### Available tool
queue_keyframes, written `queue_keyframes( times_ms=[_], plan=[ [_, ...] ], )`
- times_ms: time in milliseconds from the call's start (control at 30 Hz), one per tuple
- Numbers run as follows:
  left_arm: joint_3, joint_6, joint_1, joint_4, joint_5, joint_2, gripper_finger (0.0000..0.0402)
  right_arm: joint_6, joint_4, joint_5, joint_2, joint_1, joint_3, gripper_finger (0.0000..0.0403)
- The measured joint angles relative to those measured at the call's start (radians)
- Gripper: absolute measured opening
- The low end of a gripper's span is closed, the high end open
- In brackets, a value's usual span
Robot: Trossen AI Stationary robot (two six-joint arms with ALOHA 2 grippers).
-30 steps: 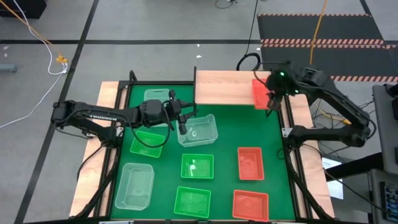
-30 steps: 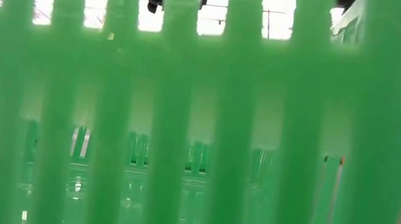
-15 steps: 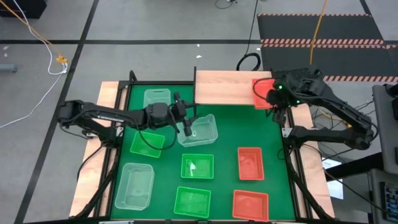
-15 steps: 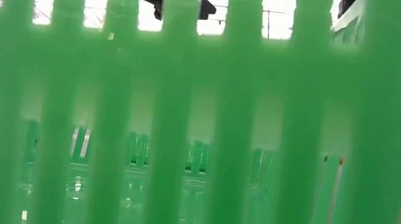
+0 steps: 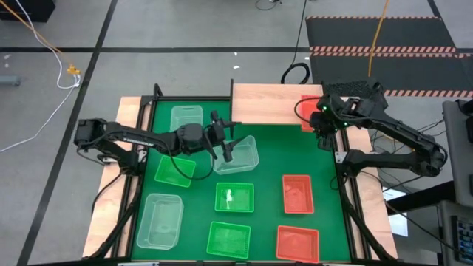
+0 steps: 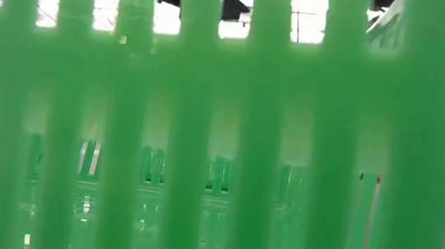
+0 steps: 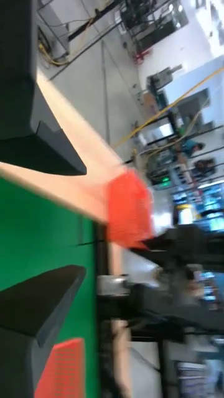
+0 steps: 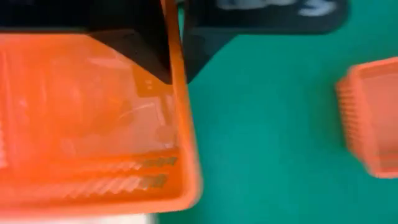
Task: Stack baskets on shelf by color
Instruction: Adjust the orange bin on the shelf
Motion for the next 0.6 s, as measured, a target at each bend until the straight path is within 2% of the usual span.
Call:
queue_keyframes(
  times_ms=[133, 233, 367, 600],
  plan=[
    [0.026, 0.050, -0.004, 0.023, 0.002, 0.058, 0.0230, 0.093, 0.061, -0.060, -0.004, 0.106, 0.000, 0.0003],
    [0.073, 0.082, -0.017, 0.025, 0.028, 0.120, 0.0228, 0.200, 0.142, -0.042, -0.001, 0.228, 0.000, 0.0002],
    [0.188, 0.106, -0.057, -0.032, 0.032, 0.197, 0.0228, 0.348, 0.212, 0.091, 0.043, 0.400, 0.000, 0.0001],
    [0.468, 0.174, -0.141, -0.333, -0.086, 0.343, 0.0248, 0.526, 0.220, 0.366, 0.206, 0.613, 0.000, 0.0001]
  ],
)
